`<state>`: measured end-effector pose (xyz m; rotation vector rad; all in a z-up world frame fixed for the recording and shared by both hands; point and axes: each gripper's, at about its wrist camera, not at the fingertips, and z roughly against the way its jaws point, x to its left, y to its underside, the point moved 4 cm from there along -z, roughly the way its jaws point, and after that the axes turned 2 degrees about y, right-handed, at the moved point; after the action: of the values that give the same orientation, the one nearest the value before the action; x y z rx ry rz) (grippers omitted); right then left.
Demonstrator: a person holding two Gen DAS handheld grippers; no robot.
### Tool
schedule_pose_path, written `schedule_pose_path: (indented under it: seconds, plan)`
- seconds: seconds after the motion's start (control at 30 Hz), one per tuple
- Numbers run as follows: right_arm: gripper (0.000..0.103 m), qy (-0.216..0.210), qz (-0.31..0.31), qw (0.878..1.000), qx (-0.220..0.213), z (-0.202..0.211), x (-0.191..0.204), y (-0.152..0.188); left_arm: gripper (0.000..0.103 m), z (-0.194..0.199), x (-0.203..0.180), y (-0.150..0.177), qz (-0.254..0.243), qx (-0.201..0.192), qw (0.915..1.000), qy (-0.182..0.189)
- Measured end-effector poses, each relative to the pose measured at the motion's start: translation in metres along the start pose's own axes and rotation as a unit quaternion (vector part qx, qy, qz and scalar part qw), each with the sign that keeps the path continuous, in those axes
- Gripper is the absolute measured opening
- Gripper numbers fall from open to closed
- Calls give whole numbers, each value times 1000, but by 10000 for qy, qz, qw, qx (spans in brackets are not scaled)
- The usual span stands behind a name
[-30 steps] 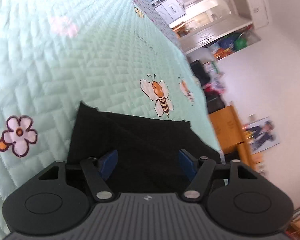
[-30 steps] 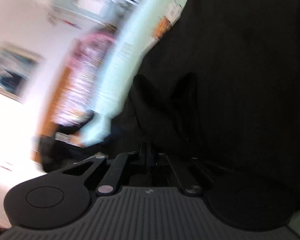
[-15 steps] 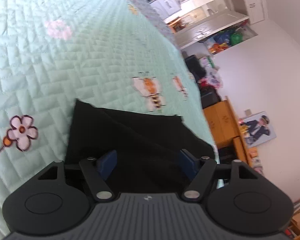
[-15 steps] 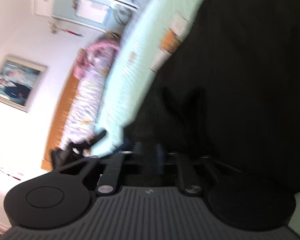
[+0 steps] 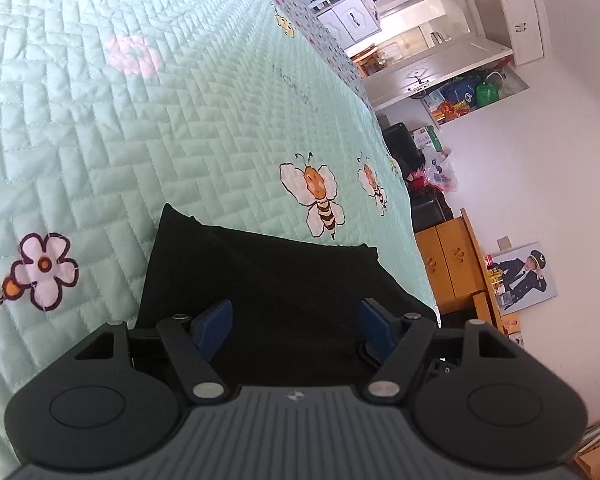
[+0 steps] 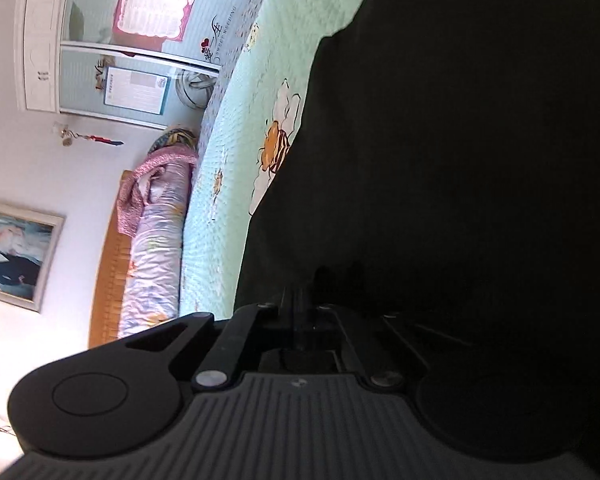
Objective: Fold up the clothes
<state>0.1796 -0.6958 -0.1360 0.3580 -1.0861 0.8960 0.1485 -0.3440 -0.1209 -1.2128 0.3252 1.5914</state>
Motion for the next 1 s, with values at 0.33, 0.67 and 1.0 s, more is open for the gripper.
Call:
schedule_pose_path:
  seconds: [0.33, 0.67, 1.0]
  plan:
    - [38, -93, 1199, 9927, 82, 41, 36, 42, 80, 47, -24, 38, -138, 222, 9990, 372]
    - [36, 28, 1201, 9928, 19, 55, 20, 55, 80, 35, -42, 83, -1250, 715, 9896, -28]
    - [42, -61, 920, 9957, -39, 65, -6, 61, 80, 31, -38, 96, -1253, 733, 9893, -163]
